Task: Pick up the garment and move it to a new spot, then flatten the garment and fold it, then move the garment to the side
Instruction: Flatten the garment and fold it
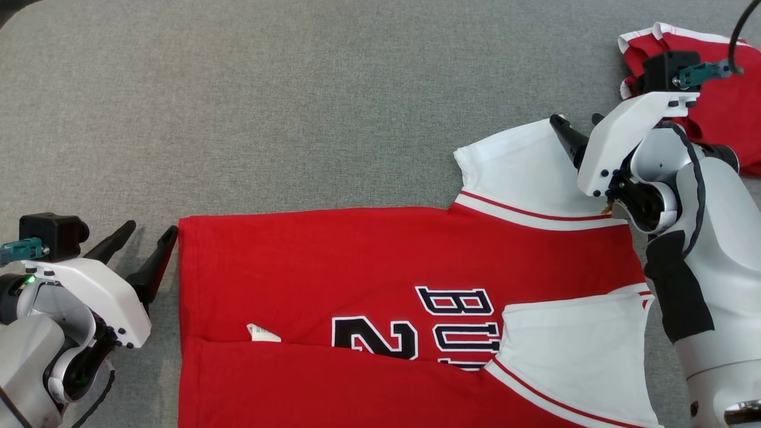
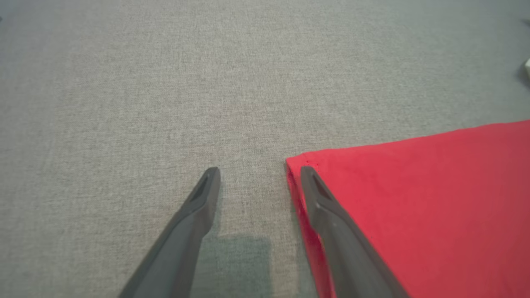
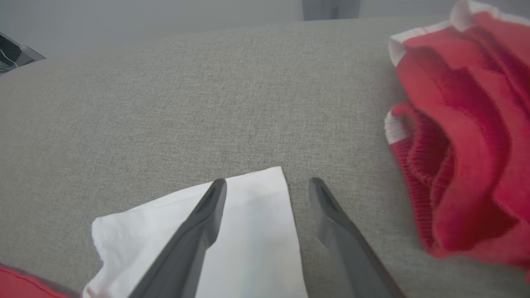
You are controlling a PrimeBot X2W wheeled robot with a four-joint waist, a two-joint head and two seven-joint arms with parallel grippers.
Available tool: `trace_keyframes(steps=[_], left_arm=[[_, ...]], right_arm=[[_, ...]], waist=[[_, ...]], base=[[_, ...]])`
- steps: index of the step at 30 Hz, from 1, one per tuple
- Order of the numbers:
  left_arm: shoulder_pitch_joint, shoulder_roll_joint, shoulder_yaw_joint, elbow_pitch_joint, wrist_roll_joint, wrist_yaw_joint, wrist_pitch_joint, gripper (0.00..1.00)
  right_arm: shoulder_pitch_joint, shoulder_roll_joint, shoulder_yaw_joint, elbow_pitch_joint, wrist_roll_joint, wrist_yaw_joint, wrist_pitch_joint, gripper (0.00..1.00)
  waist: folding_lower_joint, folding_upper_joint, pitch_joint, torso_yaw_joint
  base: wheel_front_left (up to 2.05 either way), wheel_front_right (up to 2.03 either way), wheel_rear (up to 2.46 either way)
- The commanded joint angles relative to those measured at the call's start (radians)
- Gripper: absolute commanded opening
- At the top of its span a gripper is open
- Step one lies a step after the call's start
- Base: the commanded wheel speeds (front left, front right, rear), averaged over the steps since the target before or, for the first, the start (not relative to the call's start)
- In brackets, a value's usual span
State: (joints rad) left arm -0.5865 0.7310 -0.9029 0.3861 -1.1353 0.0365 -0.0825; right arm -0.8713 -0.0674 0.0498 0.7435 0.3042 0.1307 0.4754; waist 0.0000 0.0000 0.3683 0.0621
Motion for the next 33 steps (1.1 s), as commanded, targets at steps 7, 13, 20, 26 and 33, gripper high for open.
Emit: trace_keyframes(steps=[7, 13, 20, 26, 33], left_arm=[[-0.040, -0.020, -0.007, 0.045, 0.008, -0.029, 0.005, 1.00], [-0.064, -0.041, -0.017, 0.076, 0.017, -0.053, 0.012, 1.00], [-0.080, -0.067, -0.037, 0.107, 0.018, -0.073, 0.034, 1.00], [-0.091, -0.085, -0.040, 0.111, 0.007, -0.091, 0.047, 1.00], [-0.104, -0.079, -0.031, 0.084, -0.002, -0.087, 0.054, 1.00]], right_arm=[[-0.082, 0.004, -0.004, 0.106, -0.029, 0.000, 0.021, 1.00], [-0.129, 0.011, -0.024, 0.184, -0.044, 0.000, 0.033, 1.00], [-0.134, 0.017, -0.004, 0.251, -0.017, 0.000, 0.044, 1.00], [-0.144, 0.020, 0.044, 0.274, 0.045, 0.000, 0.042, 1.00], [-0.154, 0.020, 0.078, 0.297, 0.075, 0.000, 0.031, 1.00]], waist=[[0.0000, 0.0000, 0.017, 0.007], [0.0000, 0.0000, 0.034, 0.016], [0.0000, 0.0000, 0.035, 0.022], [0.0000, 0.0000, 0.039, 0.018], [0.0000, 0.0000, 0.040, 0.014]], base=[[0.00, 0.00, 0.00], [0.00, 0.00, 0.00], [0.00, 0.00, 0.00], [0.00, 0.00, 0.00], [0.00, 0.00, 0.00]])
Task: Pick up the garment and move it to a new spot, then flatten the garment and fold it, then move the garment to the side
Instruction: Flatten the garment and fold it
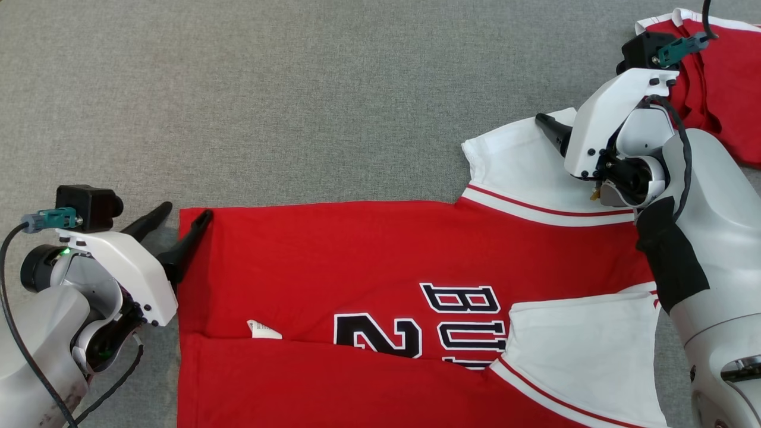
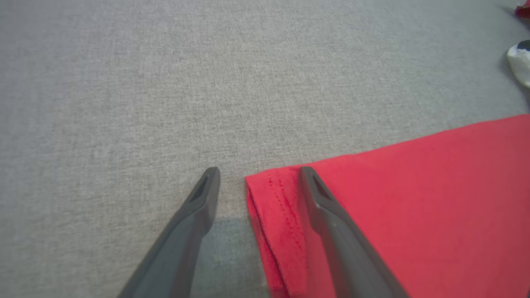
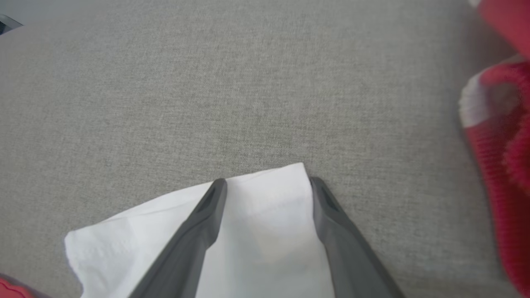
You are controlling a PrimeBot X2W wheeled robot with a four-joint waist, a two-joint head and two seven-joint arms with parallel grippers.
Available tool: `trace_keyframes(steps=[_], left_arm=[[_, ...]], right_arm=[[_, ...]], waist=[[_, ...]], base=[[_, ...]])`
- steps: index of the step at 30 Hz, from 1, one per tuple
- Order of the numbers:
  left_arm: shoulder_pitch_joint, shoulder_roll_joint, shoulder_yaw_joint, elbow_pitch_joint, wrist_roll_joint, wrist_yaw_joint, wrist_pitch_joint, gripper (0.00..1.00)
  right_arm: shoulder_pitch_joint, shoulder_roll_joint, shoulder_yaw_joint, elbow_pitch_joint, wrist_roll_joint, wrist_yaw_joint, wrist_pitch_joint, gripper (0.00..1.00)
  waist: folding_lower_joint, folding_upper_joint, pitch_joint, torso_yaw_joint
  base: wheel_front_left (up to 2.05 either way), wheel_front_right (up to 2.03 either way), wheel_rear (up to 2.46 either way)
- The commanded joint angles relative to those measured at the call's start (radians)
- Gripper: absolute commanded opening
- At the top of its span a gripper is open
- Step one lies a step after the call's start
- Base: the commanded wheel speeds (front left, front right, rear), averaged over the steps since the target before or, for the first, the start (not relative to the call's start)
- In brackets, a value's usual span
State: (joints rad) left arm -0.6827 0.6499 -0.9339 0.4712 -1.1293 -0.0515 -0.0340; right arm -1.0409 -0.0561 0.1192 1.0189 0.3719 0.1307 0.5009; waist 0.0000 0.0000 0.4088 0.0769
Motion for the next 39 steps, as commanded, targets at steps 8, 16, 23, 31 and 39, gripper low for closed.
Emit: trace_keyframes(steps=[8, 16, 23, 31, 39], left_arm=[[0.010, 0.007, -0.024, -0.022, -0.022, 0.000, 0.066, 0.35], [0.022, 0.016, -0.013, -0.030, -0.025, 0.011, 0.043, 0.00], [0.053, 0.024, -0.015, -0.038, -0.035, 0.028, 0.043, 0.00], [0.099, 0.050, -0.028, -0.065, -0.061, 0.046, 0.080, 0.00], [0.136, 0.110, -0.034, -0.139, -0.091, 0.079, 0.149, 0.00]], right_arm=[[0.012, 0.008, 0.063, 0.037, 0.058, 0.000, 0.007, 0.00], [0.006, 0.005, 0.100, 0.027, 0.098, 0.000, -0.045, 0.00], [0.007, 0.001, 0.111, 0.019, 0.145, 0.000, -0.077, 0.00], [0.055, -0.043, 0.167, -0.024, 0.215, 0.000, -0.039, 0.00], [0.107, -0.083, 0.227, -0.099, 0.294, 0.000, 0.015, 0.00]], waist=[[0.0000, 0.0000, -0.009, -0.005], [0.0000, 0.0000, -0.041, -0.007], [0.0000, 0.0000, -0.092, -0.021], [0.0000, 0.0000, -0.158, -0.050], [0.0000, 0.0000, -0.204, -0.079]], base=[[0.00, 0.00, 0.00], [0.00, 0.00, 0.00], [0.00, 0.00, 0.00], [0.00, 0.00, 0.00], [0.00, 0.00, 0.00]])
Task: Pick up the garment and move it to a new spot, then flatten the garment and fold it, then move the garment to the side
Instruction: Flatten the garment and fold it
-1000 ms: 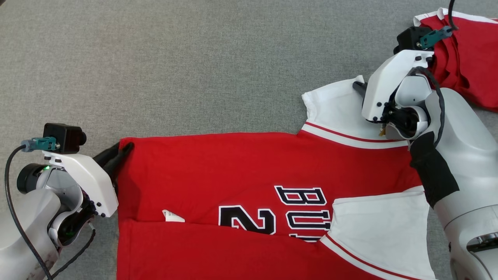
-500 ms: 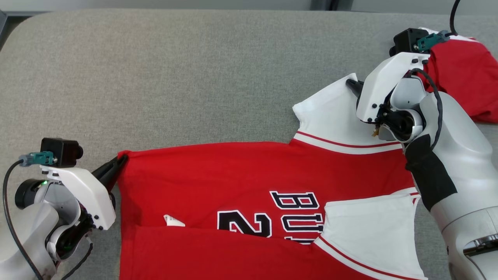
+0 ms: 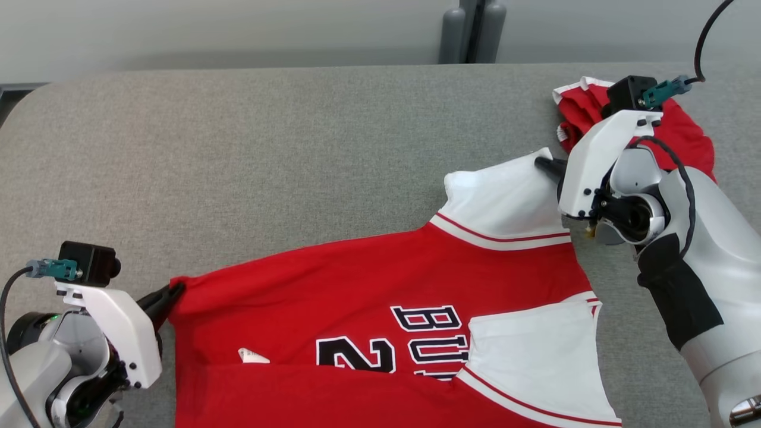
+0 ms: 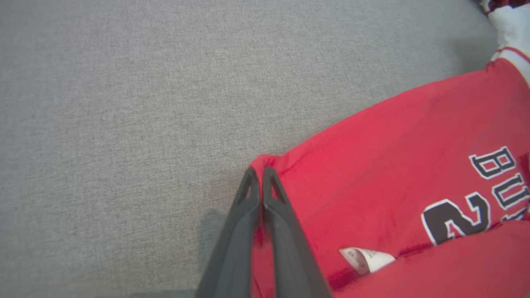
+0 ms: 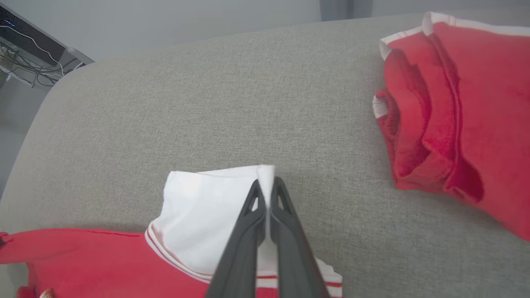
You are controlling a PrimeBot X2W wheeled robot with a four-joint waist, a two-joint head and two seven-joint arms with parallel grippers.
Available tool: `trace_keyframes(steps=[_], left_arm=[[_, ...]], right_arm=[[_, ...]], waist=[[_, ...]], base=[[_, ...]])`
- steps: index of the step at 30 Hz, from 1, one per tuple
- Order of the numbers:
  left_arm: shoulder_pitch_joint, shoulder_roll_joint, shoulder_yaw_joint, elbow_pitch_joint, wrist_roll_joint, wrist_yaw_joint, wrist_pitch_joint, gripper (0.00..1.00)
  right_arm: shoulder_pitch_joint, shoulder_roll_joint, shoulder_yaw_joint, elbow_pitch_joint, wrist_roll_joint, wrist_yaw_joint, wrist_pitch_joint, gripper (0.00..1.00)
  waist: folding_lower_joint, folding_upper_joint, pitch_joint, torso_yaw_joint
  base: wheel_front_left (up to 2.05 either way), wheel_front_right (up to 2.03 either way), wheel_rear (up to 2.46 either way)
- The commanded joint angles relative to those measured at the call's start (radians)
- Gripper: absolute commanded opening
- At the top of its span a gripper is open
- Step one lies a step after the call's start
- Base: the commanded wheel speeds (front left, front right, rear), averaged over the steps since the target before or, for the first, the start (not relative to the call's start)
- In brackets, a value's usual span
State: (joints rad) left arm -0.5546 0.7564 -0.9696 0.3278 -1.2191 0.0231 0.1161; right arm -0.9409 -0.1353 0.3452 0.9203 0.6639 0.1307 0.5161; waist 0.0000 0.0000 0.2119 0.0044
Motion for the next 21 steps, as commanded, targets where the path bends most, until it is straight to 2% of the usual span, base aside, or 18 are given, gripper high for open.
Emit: trace_keyframes(steps=[1, 5, 11, 21], left_arm=[[0.012, 0.015, 0.002, -0.007, -0.004, 0.008, 0.007, 0.00], [0.035, 0.049, -0.010, -0.039, -0.020, 0.012, 0.053, 0.00], [0.015, 0.096, -0.027, -0.061, -0.062, -0.033, 0.160, 0.00], [-0.005, 0.084, -0.032, -0.012, -0.120, -0.073, 0.252, 0.00]], right_arm=[[0.013, -0.008, 0.008, -0.012, 0.012, 0.000, 0.010, 0.00], [0.046, -0.034, 0.031, -0.040, 0.053, 0.000, 0.073, 0.00], [0.084, -0.062, 0.044, -0.092, 0.100, 0.000, 0.158, 0.00], [0.158, -0.074, 0.052, -0.197, 0.160, 0.000, 0.292, 0.00]], waist=[[0.0000, 0.0000, -0.013, -0.009], [0.0000, 0.0000, -0.033, -0.021], [0.0000, 0.0000, -0.057, -0.043], [0.0000, 0.0000, -0.101, -0.080]], base=[[0.00, 0.00, 0.00], [0.00, 0.00, 0.00], [0.00, 0.00, 0.00], [0.00, 0.00, 0.00]])
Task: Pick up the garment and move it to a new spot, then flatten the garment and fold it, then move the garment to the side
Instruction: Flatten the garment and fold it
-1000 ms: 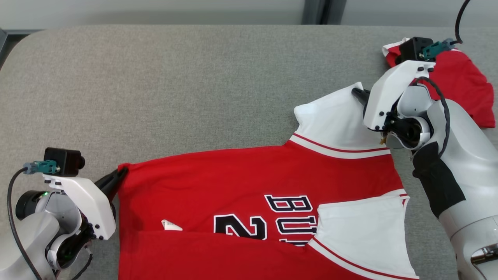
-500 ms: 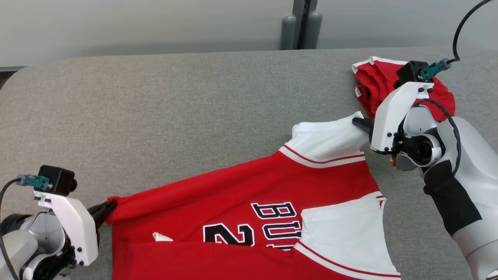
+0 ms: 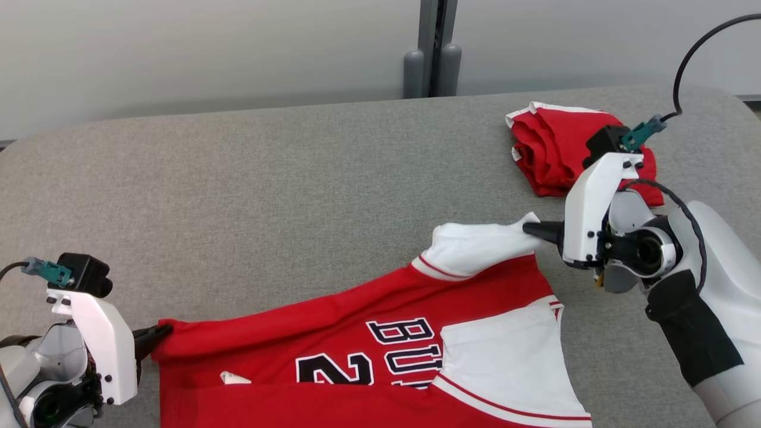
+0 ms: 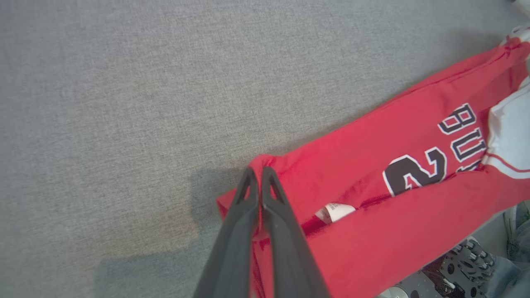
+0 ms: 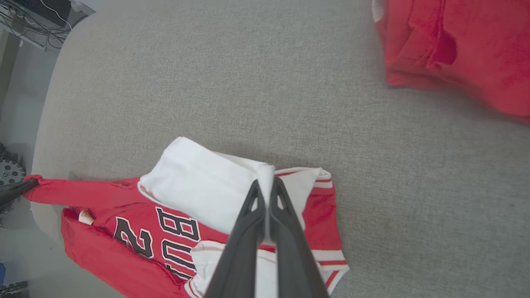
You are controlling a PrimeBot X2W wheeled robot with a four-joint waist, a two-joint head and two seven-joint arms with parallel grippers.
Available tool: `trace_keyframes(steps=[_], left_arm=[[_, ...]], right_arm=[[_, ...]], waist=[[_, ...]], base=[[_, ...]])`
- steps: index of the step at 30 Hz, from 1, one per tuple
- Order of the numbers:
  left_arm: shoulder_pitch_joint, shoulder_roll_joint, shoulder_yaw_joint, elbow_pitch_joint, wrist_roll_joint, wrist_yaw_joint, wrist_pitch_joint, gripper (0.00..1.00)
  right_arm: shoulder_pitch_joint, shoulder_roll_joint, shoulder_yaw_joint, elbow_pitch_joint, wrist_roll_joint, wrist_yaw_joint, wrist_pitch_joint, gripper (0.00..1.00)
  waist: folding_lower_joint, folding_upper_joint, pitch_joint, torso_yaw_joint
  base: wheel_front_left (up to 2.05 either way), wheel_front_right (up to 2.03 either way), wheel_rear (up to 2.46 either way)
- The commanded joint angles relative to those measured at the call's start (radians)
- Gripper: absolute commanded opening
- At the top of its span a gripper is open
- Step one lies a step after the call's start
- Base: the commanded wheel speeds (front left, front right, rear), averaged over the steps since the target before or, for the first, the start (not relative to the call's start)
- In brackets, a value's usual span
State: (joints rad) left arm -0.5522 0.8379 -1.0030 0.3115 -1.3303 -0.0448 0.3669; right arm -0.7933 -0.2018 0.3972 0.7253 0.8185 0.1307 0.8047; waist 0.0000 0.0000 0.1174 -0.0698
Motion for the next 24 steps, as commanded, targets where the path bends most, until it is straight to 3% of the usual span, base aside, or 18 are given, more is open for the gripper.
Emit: trace_keyframes(steps=[1, 10, 20, 24], left_arm=[[-0.008, -0.001, 0.000, 0.010, -0.016, -0.009, 0.012, 0.00], [-0.045, -0.013, -0.009, 0.045, -0.073, -0.040, 0.131, 0.00], [-0.073, -0.009, 0.009, 0.095, -0.050, -0.060, 0.089, 0.00], [-0.061, -0.001, 0.003, 0.099, -0.071, -0.067, 0.118, 0.00]], right_arm=[[0.018, -0.012, 0.002, -0.017, 0.007, 0.000, 0.017, 0.00], [0.108, -0.052, 0.001, -0.165, -0.010, 0.000, 0.122, 0.00], [0.227, -0.057, -0.058, -0.372, -0.041, 0.000, 0.177, 0.00], [0.258, -0.047, -0.081, -0.423, -0.054, 0.000, 0.195, 0.00]], waist=[[0.0000, 0.0000, -0.011, -0.010], [0.0000, 0.0000, -0.042, -0.029], [0.0000, 0.0000, -0.045, -0.050], [0.0000, 0.0000, -0.040, -0.053]], base=[[0.00, 0.00, 0.00], [0.00, 0.00, 0.00], [0.00, 0.00, 0.00], [0.00, 0.00, 0.00]])
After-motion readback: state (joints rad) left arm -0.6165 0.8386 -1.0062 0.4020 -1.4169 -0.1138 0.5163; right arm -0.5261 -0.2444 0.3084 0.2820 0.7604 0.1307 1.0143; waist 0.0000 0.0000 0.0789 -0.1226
